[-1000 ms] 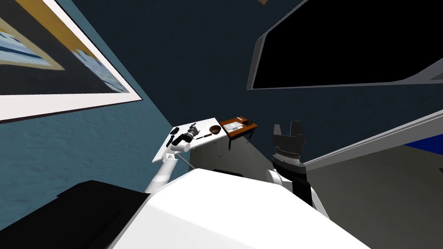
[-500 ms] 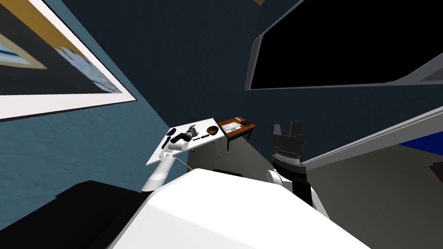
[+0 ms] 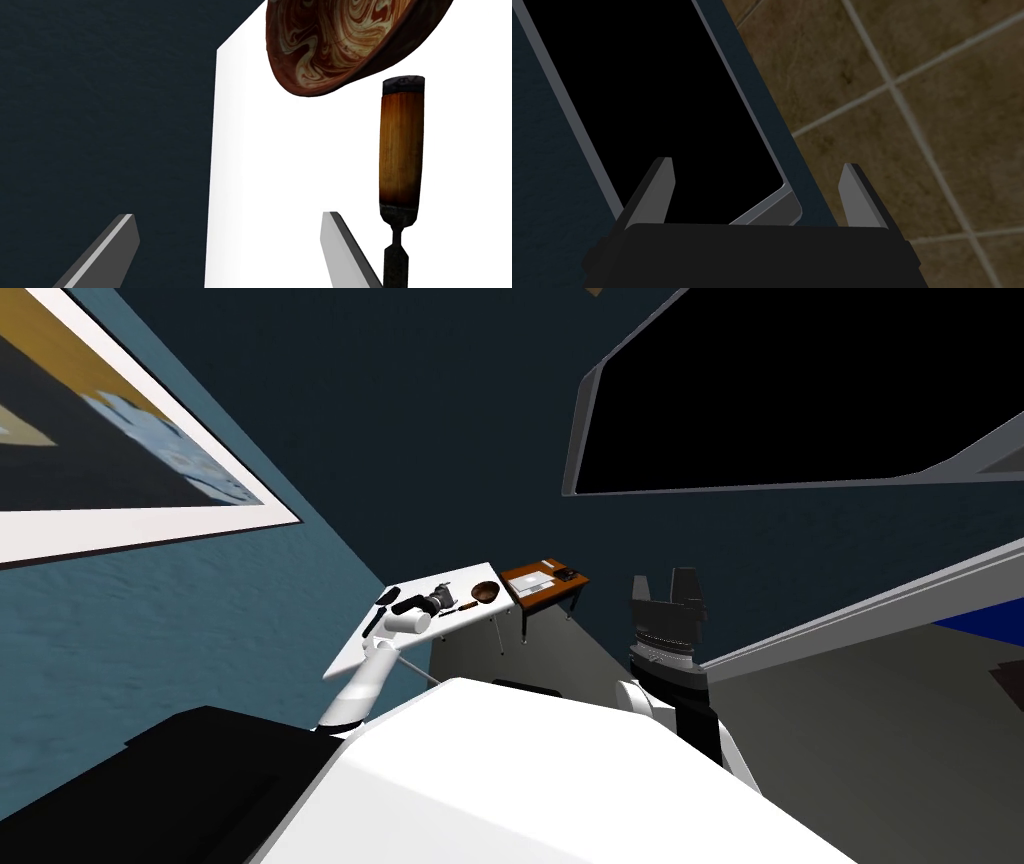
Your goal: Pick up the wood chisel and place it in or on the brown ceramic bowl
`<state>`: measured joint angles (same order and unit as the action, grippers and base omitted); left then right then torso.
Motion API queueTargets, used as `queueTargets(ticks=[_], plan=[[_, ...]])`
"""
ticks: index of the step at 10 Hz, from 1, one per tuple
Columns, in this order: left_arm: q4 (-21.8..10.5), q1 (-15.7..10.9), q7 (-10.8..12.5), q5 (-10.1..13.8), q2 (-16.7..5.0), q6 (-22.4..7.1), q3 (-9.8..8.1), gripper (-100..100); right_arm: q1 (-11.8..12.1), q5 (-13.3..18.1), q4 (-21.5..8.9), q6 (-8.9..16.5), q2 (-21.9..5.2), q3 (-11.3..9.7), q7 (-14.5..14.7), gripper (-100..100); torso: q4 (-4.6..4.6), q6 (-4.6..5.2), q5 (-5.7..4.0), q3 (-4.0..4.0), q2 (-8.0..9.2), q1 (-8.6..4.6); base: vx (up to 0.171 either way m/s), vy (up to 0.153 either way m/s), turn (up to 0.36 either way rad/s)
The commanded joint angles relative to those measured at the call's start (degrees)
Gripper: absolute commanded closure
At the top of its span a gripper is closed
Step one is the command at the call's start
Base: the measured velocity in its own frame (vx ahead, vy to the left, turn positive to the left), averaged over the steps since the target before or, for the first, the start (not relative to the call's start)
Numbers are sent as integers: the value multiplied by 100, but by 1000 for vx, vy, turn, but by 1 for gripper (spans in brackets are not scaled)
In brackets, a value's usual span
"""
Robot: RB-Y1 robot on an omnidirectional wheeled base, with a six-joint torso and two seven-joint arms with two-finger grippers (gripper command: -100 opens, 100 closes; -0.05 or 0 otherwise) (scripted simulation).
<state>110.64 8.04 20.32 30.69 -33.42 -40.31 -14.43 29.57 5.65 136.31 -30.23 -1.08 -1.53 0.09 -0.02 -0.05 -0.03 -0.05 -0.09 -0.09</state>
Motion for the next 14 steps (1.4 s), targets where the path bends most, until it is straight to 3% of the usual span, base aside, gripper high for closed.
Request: queueTargets(ticks=[1,2,4,9,11,14], plan=[[-45,-14,49,45,-43,-286,-11,-100,0,0,0,0,0,0,0,0,0,0,0,0,0,0,49,-55,-6],[-148,-19,129,212,-199,-431,-56,-100,0,0,0,0,0,0,0,0,-1,0,-1,-2,-2,-5,86,-84,-5],[-148,-19,129,212,-199,-658,-56,-100,0,0,0,0,0,0,0,0,-4,0,-2,-9,-14,-8,56,-38,3],[-447,17,339,687,-655,-1499,-177,-100,0,0,0,0,0,0,0,0,-4,0,-1,-8,-13,-3,71,-50,7],[-447,17,339,687,-655,-1664,-177,-100,1,0,0,0,0,0,0,0,-4,0,-2,-10,-15,-7,61,-37,11],[-632,77,454,974,-942,-2151,-243,-100,0,0,0,0,0,0,0,0,-3,0,1,-7,-10,6,74,-32,24]])
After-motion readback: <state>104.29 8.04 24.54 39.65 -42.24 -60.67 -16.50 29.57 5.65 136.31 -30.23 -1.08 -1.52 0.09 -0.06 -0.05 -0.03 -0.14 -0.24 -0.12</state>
